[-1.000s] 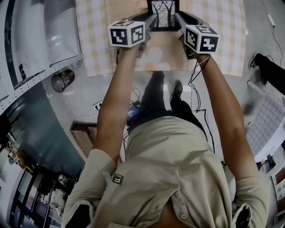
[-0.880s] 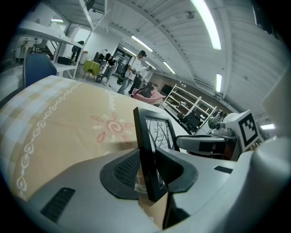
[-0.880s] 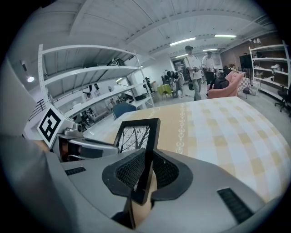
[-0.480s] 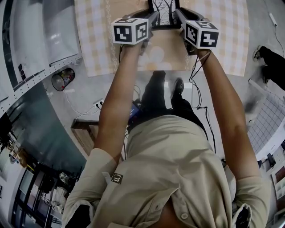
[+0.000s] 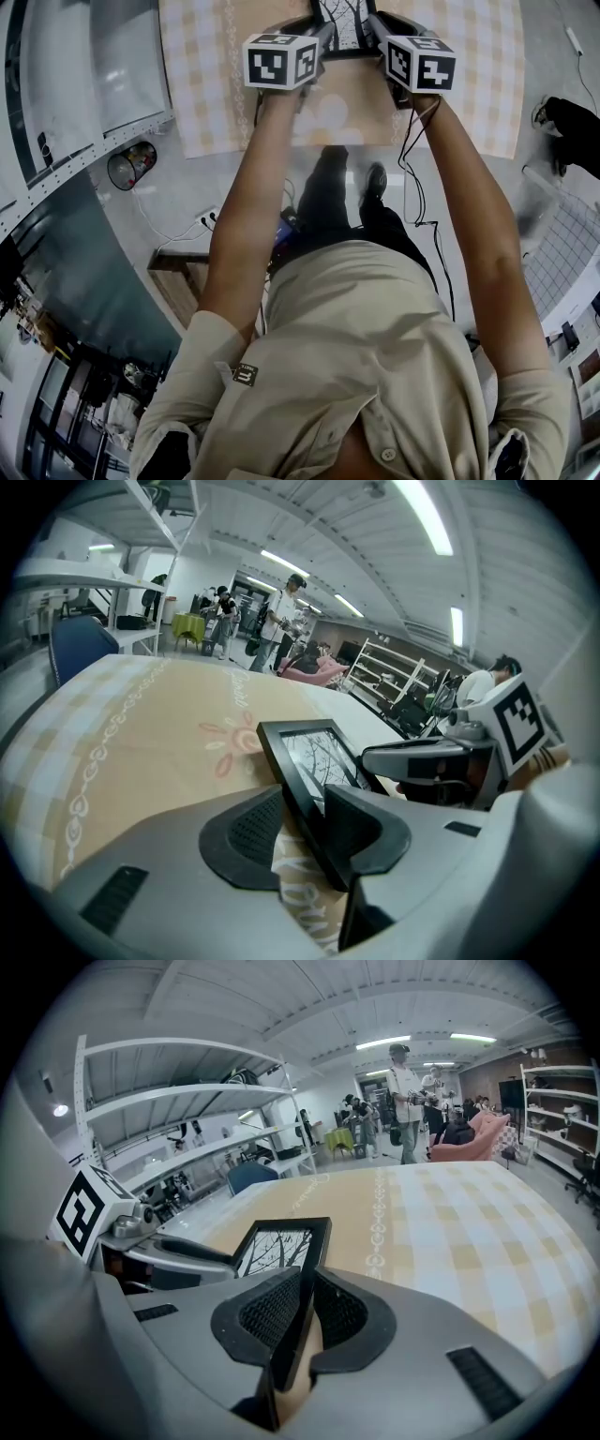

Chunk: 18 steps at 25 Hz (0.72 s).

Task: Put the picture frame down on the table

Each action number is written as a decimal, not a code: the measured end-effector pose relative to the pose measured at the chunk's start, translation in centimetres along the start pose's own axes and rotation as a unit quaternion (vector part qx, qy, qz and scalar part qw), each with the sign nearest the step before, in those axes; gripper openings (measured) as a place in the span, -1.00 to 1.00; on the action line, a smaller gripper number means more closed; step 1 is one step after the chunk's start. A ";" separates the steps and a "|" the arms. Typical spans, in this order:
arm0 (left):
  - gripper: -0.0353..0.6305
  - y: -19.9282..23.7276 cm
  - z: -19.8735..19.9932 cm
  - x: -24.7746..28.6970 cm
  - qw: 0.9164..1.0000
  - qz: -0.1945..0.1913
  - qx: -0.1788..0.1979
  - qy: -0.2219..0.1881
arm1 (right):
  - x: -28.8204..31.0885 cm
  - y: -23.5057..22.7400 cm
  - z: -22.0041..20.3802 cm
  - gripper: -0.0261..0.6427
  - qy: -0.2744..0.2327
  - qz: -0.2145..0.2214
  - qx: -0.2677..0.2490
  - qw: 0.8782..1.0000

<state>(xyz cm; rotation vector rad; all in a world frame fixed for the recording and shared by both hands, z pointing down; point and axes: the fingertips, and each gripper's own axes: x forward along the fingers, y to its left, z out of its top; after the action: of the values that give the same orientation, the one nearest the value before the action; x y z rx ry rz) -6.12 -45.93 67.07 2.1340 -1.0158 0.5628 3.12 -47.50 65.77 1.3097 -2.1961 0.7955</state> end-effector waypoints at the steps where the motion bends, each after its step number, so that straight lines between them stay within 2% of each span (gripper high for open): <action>1: -0.51 0.0 0.0 0.0 1.000 -0.001 0.000 0.000 | 0.1 0.0 -0.1 -0.75 0.002 -0.002 0.000 1.000; 9: -0.49 -0.7 0.5 -0.6 1.000 0.000 0.006 -0.005 | -0.1 0.0 0.1 -0.77 0.006 -0.007 -0.002 1.000; 18: -0.52 -1.5 3.7 -3.3 0.999 0.007 0.025 -0.046 | -2.2 1.0 3.0 -0.78 -0.020 0.001 -0.023 1.000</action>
<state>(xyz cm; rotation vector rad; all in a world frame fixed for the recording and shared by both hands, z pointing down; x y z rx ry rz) -6.59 -46.36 61.92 2.2150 -1.0780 0.5055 2.90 -47.74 61.89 1.3124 -2.2344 0.7213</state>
